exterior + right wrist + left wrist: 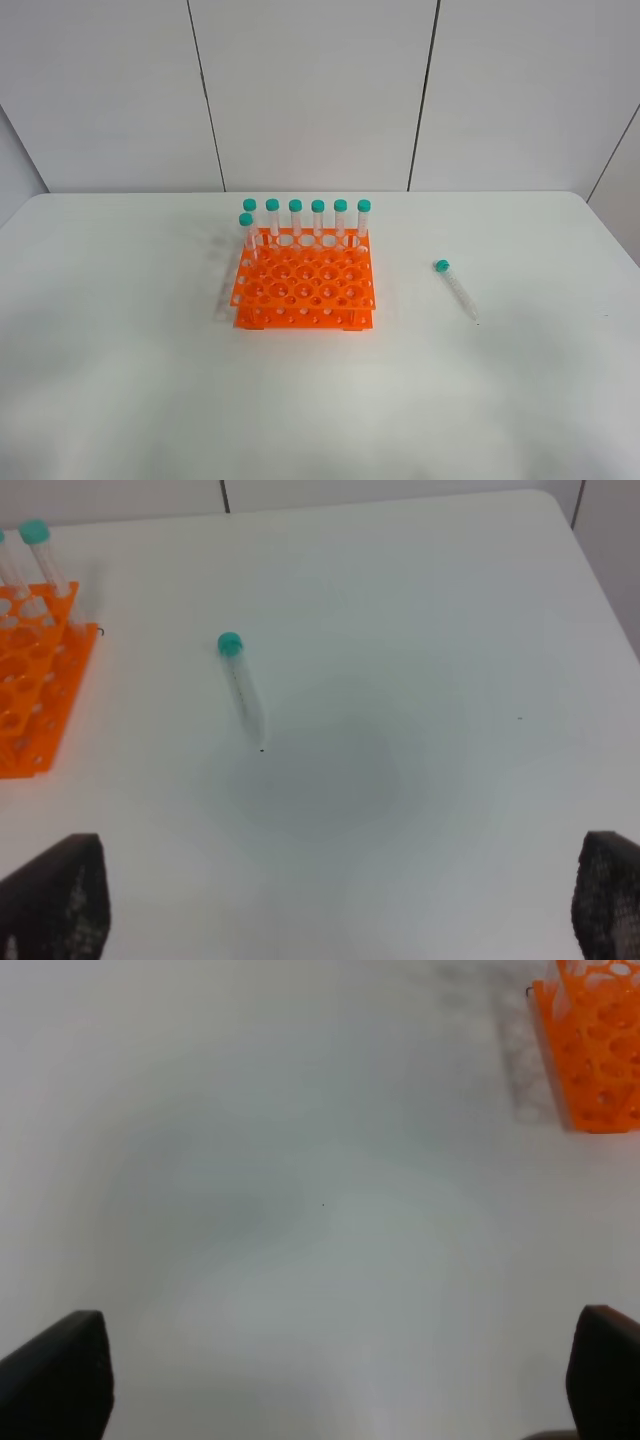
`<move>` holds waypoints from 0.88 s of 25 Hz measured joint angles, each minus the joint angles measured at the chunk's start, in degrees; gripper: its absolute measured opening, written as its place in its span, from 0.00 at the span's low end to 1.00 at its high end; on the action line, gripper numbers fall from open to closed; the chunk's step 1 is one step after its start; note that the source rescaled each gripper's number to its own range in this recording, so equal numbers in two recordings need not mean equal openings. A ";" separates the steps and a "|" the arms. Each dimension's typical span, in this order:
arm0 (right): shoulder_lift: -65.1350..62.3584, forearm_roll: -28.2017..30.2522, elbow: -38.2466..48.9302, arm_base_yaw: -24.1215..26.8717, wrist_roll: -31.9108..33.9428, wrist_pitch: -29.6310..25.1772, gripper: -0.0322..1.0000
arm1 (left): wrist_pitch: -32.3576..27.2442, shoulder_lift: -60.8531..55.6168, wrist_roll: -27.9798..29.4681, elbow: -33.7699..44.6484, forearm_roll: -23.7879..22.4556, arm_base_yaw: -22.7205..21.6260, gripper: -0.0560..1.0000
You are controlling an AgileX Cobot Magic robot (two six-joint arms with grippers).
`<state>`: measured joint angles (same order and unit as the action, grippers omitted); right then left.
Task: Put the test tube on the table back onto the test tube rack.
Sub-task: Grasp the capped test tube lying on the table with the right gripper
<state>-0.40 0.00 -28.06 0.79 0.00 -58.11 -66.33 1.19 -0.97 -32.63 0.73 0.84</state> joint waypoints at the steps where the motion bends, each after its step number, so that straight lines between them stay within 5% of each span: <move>1: 0.00 0.00 0.00 0.00 0.00 0.00 1.00 | 0.00 0.00 0.00 0.00 0.00 0.00 1.00; 10: 2.85 0.00 -1.37 0.00 0.00 0.69 1.00 | 0.00 0.00 0.00 0.00 0.00 0.00 1.00; 22: 39.77 0.00 -16.59 0.00 -1.10 5.19 1.00 | 0.00 0.00 0.00 0.00 0.00 0.00 1.00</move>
<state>39.37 0.00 -44.65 0.79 -1.10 -52.93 -66.33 1.19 -0.97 -32.63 0.73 0.84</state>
